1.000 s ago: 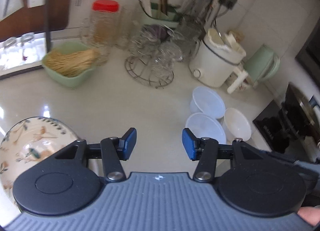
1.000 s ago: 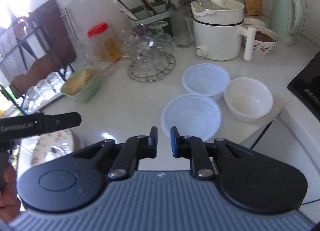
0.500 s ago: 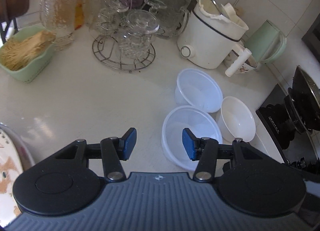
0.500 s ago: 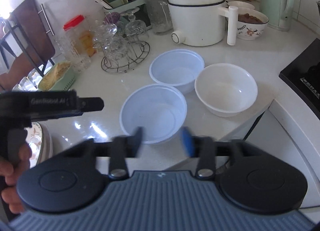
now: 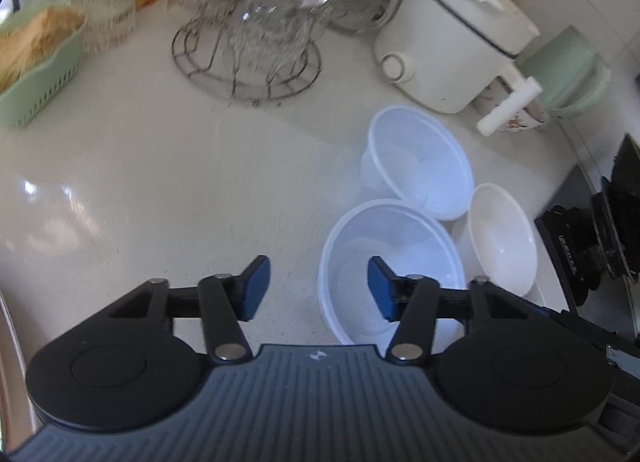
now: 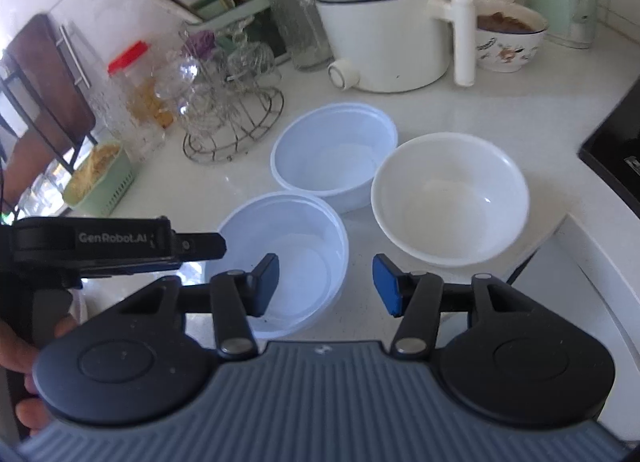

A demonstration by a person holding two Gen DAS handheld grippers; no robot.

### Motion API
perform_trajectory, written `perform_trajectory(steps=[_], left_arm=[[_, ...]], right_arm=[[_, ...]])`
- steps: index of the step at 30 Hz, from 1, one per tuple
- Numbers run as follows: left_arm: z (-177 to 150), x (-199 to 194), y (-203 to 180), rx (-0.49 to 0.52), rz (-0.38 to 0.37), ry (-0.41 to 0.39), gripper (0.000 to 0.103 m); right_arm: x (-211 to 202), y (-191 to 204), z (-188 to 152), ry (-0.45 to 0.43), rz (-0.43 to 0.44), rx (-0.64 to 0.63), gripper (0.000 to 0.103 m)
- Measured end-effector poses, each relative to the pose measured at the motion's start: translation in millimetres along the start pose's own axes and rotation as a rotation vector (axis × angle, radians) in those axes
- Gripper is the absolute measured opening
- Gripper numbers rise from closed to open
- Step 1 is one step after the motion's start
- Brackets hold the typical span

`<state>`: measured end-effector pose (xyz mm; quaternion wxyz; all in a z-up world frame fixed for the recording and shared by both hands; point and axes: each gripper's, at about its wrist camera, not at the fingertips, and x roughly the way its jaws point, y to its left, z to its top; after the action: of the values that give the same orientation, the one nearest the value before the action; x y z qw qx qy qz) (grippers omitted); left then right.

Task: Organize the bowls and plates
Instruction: 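Close the left tool on the rim of a white plastic bowl, then carry the plastic bowl with the left tool beside the plate stack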

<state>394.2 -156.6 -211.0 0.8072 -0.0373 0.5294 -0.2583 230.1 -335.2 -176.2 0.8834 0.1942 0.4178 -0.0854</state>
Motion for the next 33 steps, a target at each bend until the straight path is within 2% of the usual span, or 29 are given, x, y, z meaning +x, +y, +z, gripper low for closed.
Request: perform_trajectory(steps=[2, 5, 8, 11, 14, 17, 27, 33], left_arm=[[-2, 4, 1, -0.014, 0.036, 0.0, 0.051], [-4, 5, 6, -0.04, 0.042, 0.002, 0.045], [-5, 7, 10, -0.061, 0.03, 0.013, 0.038], [-4, 10, 13, -0.135, -0.028, 0.048, 0.032], [-5, 11, 7, -0.137, -0.013, 0.045, 0.026], [-6, 13, 4, -0.145, -0.036, 0.057, 0.021], [-7, -6, 5, -0.115, -0.012, 0.067, 0.021], [-10, -34, 30, -0.115, -0.027, 0.031, 0.021]], right_arm=[[6, -3, 1, 0.016, 0.005, 0.005, 0.045], [14, -6, -1, 0.039, 0.01, 0.007, 0.036], [20, -8, -2, 0.056, 0.013, 0.016, 0.028], [21, -7, -3, 0.037, -0.003, -0.007, 0.023], [23, -9, -2, 0.033, -0.002, 0.0, 0.017], [25, -11, 1, 0.047, 0.007, 0.014, 0.013], [12, 0, 3, 0.035, 0.059, 0.038, 0.012], [4, 23, 7, 0.033, 0.117, -0.018, 0.013]])
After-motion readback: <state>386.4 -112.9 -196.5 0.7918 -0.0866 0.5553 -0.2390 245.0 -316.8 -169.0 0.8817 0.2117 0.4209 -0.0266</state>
